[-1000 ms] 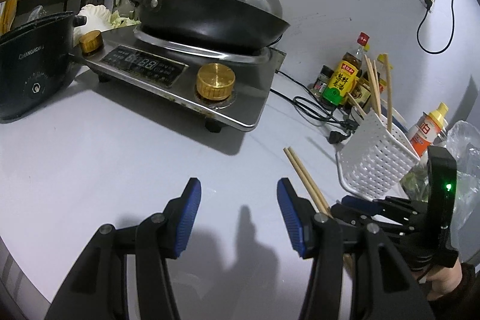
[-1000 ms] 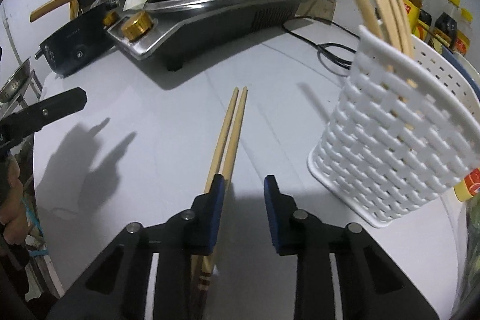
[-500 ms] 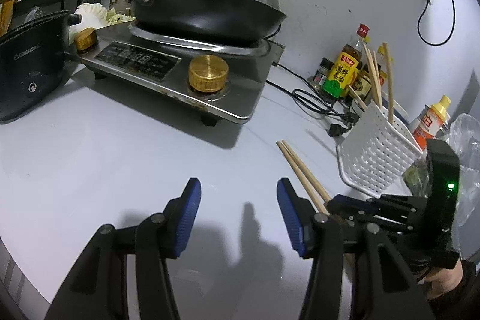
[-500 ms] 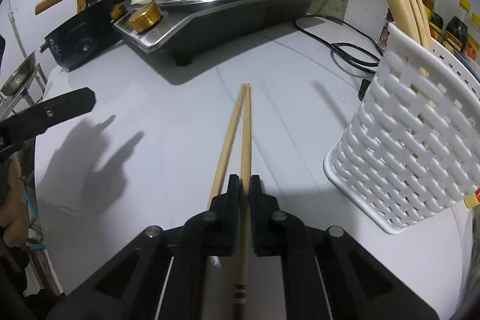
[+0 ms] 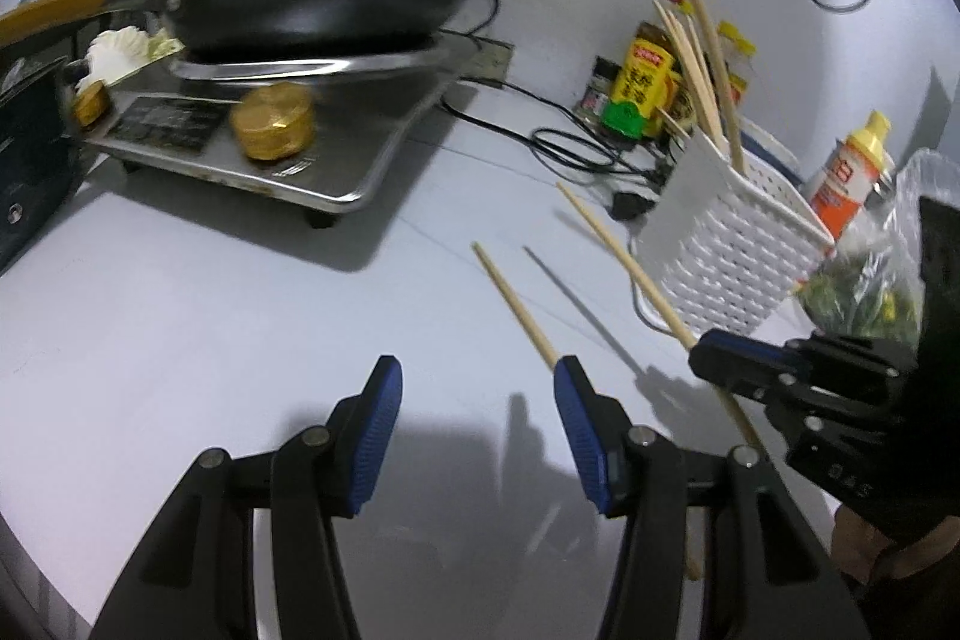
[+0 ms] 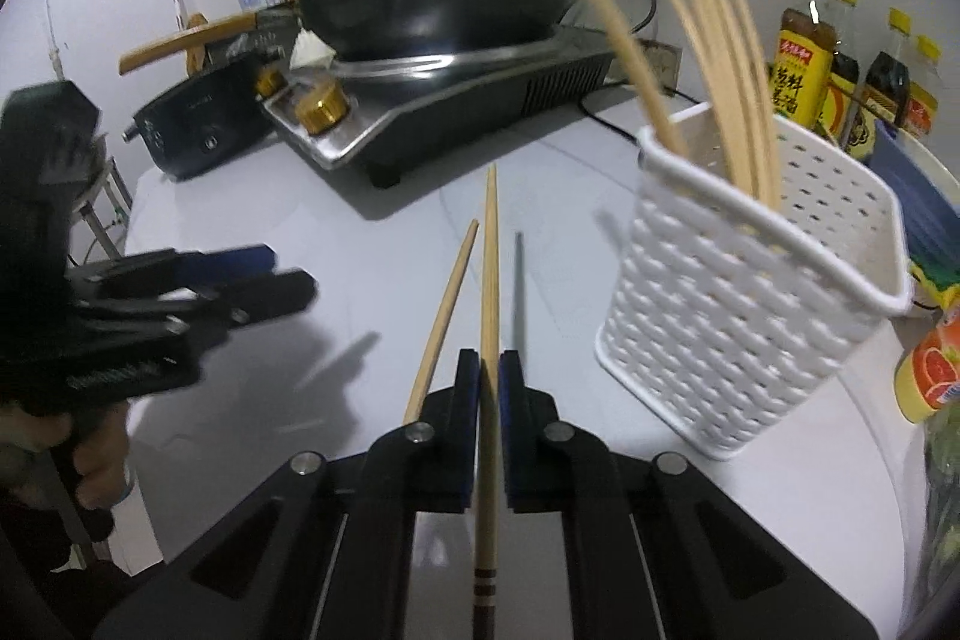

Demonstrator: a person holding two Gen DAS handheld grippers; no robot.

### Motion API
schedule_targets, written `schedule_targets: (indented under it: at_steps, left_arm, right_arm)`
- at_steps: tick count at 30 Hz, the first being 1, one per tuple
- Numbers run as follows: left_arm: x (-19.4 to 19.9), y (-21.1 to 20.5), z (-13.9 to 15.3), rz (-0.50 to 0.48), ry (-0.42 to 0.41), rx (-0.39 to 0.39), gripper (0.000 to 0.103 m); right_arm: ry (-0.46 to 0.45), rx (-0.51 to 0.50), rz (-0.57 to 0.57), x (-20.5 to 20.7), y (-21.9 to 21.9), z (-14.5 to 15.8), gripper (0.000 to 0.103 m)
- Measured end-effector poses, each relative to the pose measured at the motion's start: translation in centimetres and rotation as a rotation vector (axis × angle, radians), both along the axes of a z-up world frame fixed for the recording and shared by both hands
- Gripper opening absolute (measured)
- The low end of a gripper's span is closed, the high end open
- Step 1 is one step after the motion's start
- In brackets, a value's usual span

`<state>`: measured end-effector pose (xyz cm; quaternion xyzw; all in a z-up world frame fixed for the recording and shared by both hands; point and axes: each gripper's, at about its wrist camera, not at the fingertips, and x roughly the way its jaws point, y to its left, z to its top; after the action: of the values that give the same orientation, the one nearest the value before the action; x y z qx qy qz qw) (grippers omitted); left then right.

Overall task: Organize utensils
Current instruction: 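Lift the chopstick with the right tool while the left tool grasps another chopstick, then carry both chopsticks over the white holder with both tools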

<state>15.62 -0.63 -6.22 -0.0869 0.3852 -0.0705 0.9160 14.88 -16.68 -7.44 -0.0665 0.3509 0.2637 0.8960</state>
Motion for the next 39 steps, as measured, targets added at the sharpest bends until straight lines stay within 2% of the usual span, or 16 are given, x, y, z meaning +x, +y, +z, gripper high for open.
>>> schedule_targets:
  at_steps: [11,16,18,26,39]
  left_arm:
    - [1.9,-7.1,-2.9,-0.142,0.09,0.154,0.051]
    - [1.5,-8.6,-3.0,-0.18,0.08,0.222,0.027]
    - [1.5,-8.8,-3.0,-0.193,0.079,0.225,0.016]
    - [1.6,-8.0,-2.9,-0.188,0.077,0.201,0.006]
    - [0.3,-5.7,-0.3,-0.136,0.006,0.138,0.005]
  right_arm:
    - [-0.012,0.062,-0.006,-2.4,-4.9,0.0,0.006]
    - [-0.03,0.085,-0.019,-2.9,-6.2,0.3,0.006]
    - [-0.035,0.091,-0.015,-3.0,-6.2,0.4,0.006]
    - [-0.056,0.093,0.019,-3.5,-5.6,0.9,0.006]
    - [-0.119,0.071,0.06,-4.7,-4.0,2.8,0.006]
